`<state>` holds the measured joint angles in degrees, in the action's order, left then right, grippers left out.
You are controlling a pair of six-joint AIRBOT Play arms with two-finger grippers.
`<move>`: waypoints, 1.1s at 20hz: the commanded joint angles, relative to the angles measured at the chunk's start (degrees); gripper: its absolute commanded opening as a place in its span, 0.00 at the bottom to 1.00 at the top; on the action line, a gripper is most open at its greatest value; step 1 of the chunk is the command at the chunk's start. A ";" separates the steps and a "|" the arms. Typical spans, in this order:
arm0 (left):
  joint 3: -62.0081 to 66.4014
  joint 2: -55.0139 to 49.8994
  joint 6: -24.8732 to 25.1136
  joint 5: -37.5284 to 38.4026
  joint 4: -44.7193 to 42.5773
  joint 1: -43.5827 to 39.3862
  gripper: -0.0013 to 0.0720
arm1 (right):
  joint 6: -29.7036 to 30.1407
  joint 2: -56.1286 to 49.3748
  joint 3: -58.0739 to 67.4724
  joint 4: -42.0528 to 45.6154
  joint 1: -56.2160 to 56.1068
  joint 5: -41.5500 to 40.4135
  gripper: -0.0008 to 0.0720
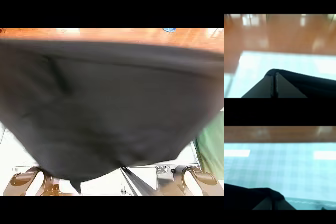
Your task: Fold the shirts.
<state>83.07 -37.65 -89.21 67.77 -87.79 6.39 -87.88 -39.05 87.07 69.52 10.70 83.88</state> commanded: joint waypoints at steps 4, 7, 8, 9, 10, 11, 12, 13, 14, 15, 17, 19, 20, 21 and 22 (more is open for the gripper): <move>-5.46 -24.33 -2.21 -9.97 7.19 -0.59 0.05 | 7.78 -20.55 -16.02 -7.65 -1.68 -20.20 0.04; -3.93 -38.07 -2.29 -16.28 13.40 -0.59 0.05 | 9.33 -37.22 -11.89 -11.15 -1.88 -25.29 0.04; -2.95 -42.36 -3.76 -19.30 14.36 -0.61 0.05 | 9.33 -42.42 -9.14 -11.58 -1.88 -26.14 0.04; -1.81 -46.01 -5.35 -22.10 14.95 -0.61 0.05 | 9.29 -47.93 -5.22 -11.63 -1.88 -26.25 0.04; -0.24 -49.72 -7.15 -24.20 15.39 -0.59 0.05 | 9.25 -52.70 -1.20 -11.72 -1.88 -26.14 0.04; 1.60 -53.02 -8.31 -24.85 15.89 -0.59 0.05 | 8.66 -57.42 3.32 -12.46 -1.88 -25.83 0.04; 3.80 -56.41 -9.31 -24.30 16.37 -0.61 0.05 | 7.67 -61.57 7.74 -13.29 -1.88 -25.70 0.04; 5.75 -59.19 -9.57 -23.15 17.49 -0.59 0.05 | 6.43 -64.87 11.47 -13.92 -1.88 -25.64 0.04; 7.63 -61.77 -9.53 -21.38 18.91 -0.59 0.05 | 5.16 -67.63 14.75 -13.97 -1.88 -25.51 0.04; 9.14 -63.58 -9.49 -19.21 19.93 -0.57 0.05 | 3.87 -69.77 17.31 -14.03 -1.88 -25.20 0.04; 10.36 -65.02 -9.40 -15.80 20.31 -0.55 0.05 | 3.45 -71.45 19.65 -14.01 -1.86 -23.08 0.04; 10.36 -64.00 -6.14 -11.78 20.35 0.48 0.05 | 5.70 -70.73 19.65 -13.44 -1.05 -18.93 0.04; 10.36 -63.21 -2.93 -8.90 20.33 1.16 0.05 | 7.58 -70.07 19.65 -13.09 -0.37 -15.47 0.04; 10.36 -62.64 0.92 -4.87 20.33 1.84 0.05 | 8.63 -69.44 19.65 -12.22 0.39 -10.91 0.04; 10.34 -62.51 3.32 -0.50 20.33 2.29 0.05 | 9.44 -69.09 19.63 -11.06 0.87 -6.60 0.04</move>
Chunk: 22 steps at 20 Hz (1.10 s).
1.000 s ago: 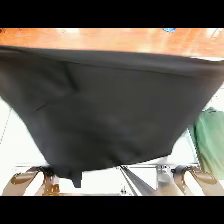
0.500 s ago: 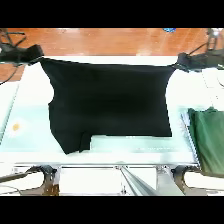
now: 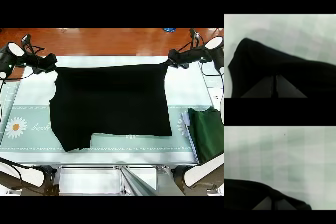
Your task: Fold the shirts.
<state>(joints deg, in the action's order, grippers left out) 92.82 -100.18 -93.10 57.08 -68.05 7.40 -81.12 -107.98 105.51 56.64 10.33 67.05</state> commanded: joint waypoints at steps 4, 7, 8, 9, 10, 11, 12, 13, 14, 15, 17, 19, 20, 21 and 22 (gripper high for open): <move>-4.13 -0.11 10.60 18.18 0.59 1.51 0.05 | 1.99 -0.17 -3.17 8.37 1.46 17.25 0.04; -8.66 -0.22 10.58 17.92 0.61 1.20 0.05 | 1.95 -0.17 -8.63 8.22 1.36 14.56 0.04; -9.57 -0.28 10.58 17.92 0.61 1.14 0.05 | 1.88 -0.17 -10.19 8.17 1.36 13.31 0.04; -10.23 -0.31 10.49 18.03 0.68 1.03 0.05 | 1.44 -0.20 -11.34 7.96 1.36 12.35 0.04; -10.69 -0.31 10.34 18.62 0.98 0.96 0.05 | 0.90 -0.20 -12.20 7.96 1.36 12.13 0.04; -10.69 -0.31 9.86 19.69 1.03 0.83 0.07 | 0.04 -0.17 -12.57 8.04 1.36 12.20 0.06; -10.62 -0.20 9.70 20.72 1.03 0.81 0.22 | -1.77 -0.11 -12.55 8.28 1.36 12.66 0.28; -10.19 -0.11 9.73 22.82 0.79 0.96 0.56 | -2.89 0.13 -12.33 8.20 1.42 14.03 0.60; -9.44 0.00 9.44 24.96 0.57 1.42 0.71 | -2.73 0.48 -11.39 8.52 1.81 16.55 0.58; -8.92 0.55 9.05 26.97 0.57 2.16 0.71 | -2.89 1.38 -10.93 8.48 2.38 18.34 0.58; -9.29 4.00 8.44 29.57 0.33 4.20 0.71 | -3.06 5.64 -11.04 10.51 4.11 19.87 0.58; -12.66 10.10 8.52 29.27 -1.07 6.71 0.71 | -4.33 12.41 -13.81 16.17 6.34 18.75 0.58; -15.89 13.79 8.70 28.13 -2.40 8.20 0.71 | -4.37 16.15 -17.09 17.35 7.54 16.72 0.58; -20.68 18.16 9.29 26.34 -3.15 10.23 0.71 | -4.37 20.24 -21.94 17.25 8.81 13.33 0.58; -26.10 22.36 10.45 24.57 -2.93 12.57 0.71 | -4.37 24.92 -28.59 15.87 10.01 8.96 0.58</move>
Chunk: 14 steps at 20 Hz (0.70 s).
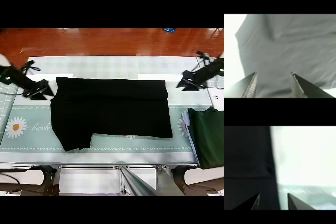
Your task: Fold the shirts.
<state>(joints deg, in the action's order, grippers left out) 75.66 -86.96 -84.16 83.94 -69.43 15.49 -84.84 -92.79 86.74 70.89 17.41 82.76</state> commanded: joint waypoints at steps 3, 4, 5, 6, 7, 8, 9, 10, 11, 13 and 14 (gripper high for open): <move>-29.35 20.68 2.29 -7.85 -0.59 15.28 0.71 | 4.33 23.78 -32.30 -6.08 2.93 -19.19 0.58; -34.95 22.80 2.91 -8.55 2.64 19.43 0.71 | 5.44 27.63 -38.18 -8.39 2.38 -21.22 0.57; -40.06 24.48 6.56 -8.52 8.37 23.52 0.71 | 6.80 31.15 -43.36 -11.50 2.08 -22.21 0.58; -44.02 25.62 10.62 -8.31 13.51 26.38 0.71 | 8.11 33.79 -47.04 -14.75 2.05 -22.34 0.58; -47.63 26.53 13.05 -8.33 16.98 28.30 0.71 | 9.38 35.89 -49.72 -18.03 2.05 -22.23 0.58; -50.05 27.06 13.16 -9.05 17.92 28.63 0.71 | 10.10 37.86 -51.71 -20.44 2.05 -22.14 0.58; -51.80 27.15 13.16 -10.12 18.51 28.13 0.71 | 10.34 39.30 -52.63 -21.79 2.05 -21.86 0.58; -52.78 27.04 12.92 -11.10 18.49 27.30 0.71 | 10.34 40.15 -52.65 -21.97 2.05 -21.33 0.58; -53.57 26.93 12.46 -11.96 18.45 26.21 0.71 | 10.34 40.87 -52.65 -22.40 2.05 -21.24 0.58; -54.40 26.91 11.10 -13.20 18.25 23.78 0.71 | 10.32 41.86 -52.65 -22.58 2.05 -20.79 0.58; -54.66 26.91 10.82 -13.57 18.25 22.23 0.71 | 10.29 42.01 -52.65 -22.67 2.05 -20.44 0.58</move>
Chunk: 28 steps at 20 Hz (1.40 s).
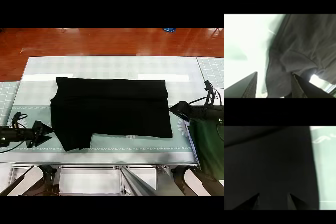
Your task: Fold the shirts.
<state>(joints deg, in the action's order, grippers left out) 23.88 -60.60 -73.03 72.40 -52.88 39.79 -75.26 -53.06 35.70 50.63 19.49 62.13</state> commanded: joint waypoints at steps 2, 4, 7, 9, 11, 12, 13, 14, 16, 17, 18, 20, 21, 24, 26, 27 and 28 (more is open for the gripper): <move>-3.32 0.52 -0.72 -3.13 1.92 -5.84 0.71 | 0.74 2.27 -1.62 -3.02 -0.02 0.28 0.58; -4.02 0.52 -1.16 -6.51 2.75 -10.40 0.71 | 0.70 2.27 -1.60 -4.13 0.00 -1.60 0.57; -4.24 -0.85 -1.14 -8.37 3.21 -17.31 0.70 | -0.31 2.27 0.07 -4.02 3.17 -4.28 0.58; -4.24 -2.23 -0.61 -8.83 3.23 -19.78 0.21 | -0.35 2.27 2.03 -2.89 9.94 -2.51 0.58; -4.22 -2.34 0.42 -8.98 3.23 -20.04 0.05 | -1.84 2.27 1.46 3.76 16.79 2.93 0.57; -4.04 -2.34 0.63 -9.18 3.21 -20.04 0.05 | -4.90 2.27 -0.63 6.84 18.60 6.51 0.58; -3.78 -2.32 0.61 -9.31 3.21 -20.06 0.05 | -5.01 2.27 -3.48 7.45 18.91 8.83 0.58; -3.52 -2.27 0.59 -9.33 3.23 -20.06 0.05 | -4.59 2.29 -6.38 7.08 18.84 9.64 0.57; -3.41 -2.25 0.59 -9.40 3.23 -20.06 0.05 | -4.07 2.27 -11.30 3.65 18.86 8.35 0.57; -3.41 -2.25 0.61 -9.38 3.21 -20.06 0.05 | -4.00 2.27 -12.70 3.41 18.86 8.00 0.57; -3.41 -2.25 0.61 -9.35 3.21 -20.06 0.05 | -4.00 2.27 -13.73 4.02 18.86 8.02 0.58; -3.41 -2.25 0.59 -9.38 3.21 -20.06 0.05 | -4.63 2.27 -14.53 4.98 18.86 8.26 0.57; -3.41 -2.25 0.61 -9.38 3.21 -20.06 0.05 | -4.68 2.27 -14.51 5.03 18.86 8.31 0.57; -3.41 -2.25 0.61 -9.40 3.21 -20.06 0.05 | -6.08 1.62 -14.53 7.41 18.86 9.35 0.57; -3.43 -2.25 0.61 -9.40 3.21 -20.09 0.05 | -5.79 -0.24 -14.53 6.58 18.86 9.22 0.58; -3.43 -2.25 0.61 -9.40 3.21 -20.06 0.05 | -5.60 -1.16 -14.51 6.05 18.86 8.85 0.58; -3.43 -2.25 0.59 -9.40 3.21 -20.06 0.05 | -5.51 -2.32 -14.53 5.92 18.84 8.31 0.58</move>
<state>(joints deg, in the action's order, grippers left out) 20.45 -62.81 -72.44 63.18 -49.50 19.75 -80.68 -53.17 21.37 56.82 38.30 70.85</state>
